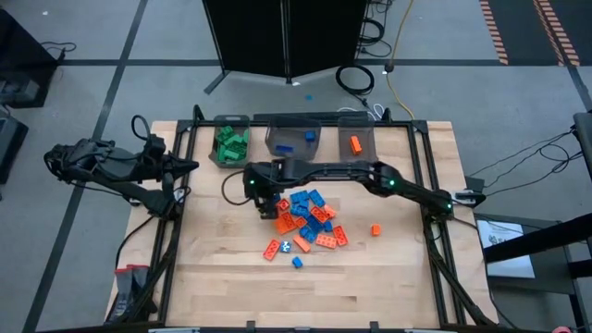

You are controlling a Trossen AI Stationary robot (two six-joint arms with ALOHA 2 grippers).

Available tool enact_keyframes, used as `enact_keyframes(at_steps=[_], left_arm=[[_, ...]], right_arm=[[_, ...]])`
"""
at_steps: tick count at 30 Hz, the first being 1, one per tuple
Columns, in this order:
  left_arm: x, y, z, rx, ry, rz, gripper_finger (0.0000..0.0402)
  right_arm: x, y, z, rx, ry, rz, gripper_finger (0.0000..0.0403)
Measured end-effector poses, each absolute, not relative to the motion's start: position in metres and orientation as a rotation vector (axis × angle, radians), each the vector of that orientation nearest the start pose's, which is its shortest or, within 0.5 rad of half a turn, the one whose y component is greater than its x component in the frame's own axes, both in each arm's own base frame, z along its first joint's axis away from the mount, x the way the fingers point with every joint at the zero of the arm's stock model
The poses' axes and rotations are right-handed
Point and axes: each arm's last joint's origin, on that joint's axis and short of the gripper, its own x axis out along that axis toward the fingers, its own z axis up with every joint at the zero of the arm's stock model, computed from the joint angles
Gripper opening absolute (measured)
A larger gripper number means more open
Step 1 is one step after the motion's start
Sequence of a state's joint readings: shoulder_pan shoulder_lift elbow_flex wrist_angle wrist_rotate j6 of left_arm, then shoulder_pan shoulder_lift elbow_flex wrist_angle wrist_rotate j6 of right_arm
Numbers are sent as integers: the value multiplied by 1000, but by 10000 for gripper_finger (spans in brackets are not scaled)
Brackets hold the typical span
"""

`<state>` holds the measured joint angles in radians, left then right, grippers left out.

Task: Sort blocks
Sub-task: Put the blue game piece into the middle black bin

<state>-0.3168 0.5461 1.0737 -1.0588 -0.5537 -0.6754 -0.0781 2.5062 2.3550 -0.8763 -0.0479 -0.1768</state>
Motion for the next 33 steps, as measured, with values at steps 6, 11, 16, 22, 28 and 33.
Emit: enact_keyframes(at_steps=[6, 11, 16, 22, 28, 33], left_arm=[[58, -3, 369, -436, 381, 380, 0], [58, -3, 369, -436, 380, 380, 0], [58, -3, 369, -436, 381, 379, 0], [58, -3, 369, -435, 380, 380, 0], [58, -3, 369, -435, 381, 380, 0], [58, -3, 369, -435, 381, 380, 0]], right_arm=[[532, -54, 181, -71, 1084, 47, 293], [532, -52, 165, -66, 1131, 62, 293], [531, -52, 159, -61, 1161, 50, 290], [528, -57, 152, -41, 1210, 45, 221], [529, -57, 153, -50, 1201, 50, 110], [528, -57, 160, -42, 1190, 45, 110]])
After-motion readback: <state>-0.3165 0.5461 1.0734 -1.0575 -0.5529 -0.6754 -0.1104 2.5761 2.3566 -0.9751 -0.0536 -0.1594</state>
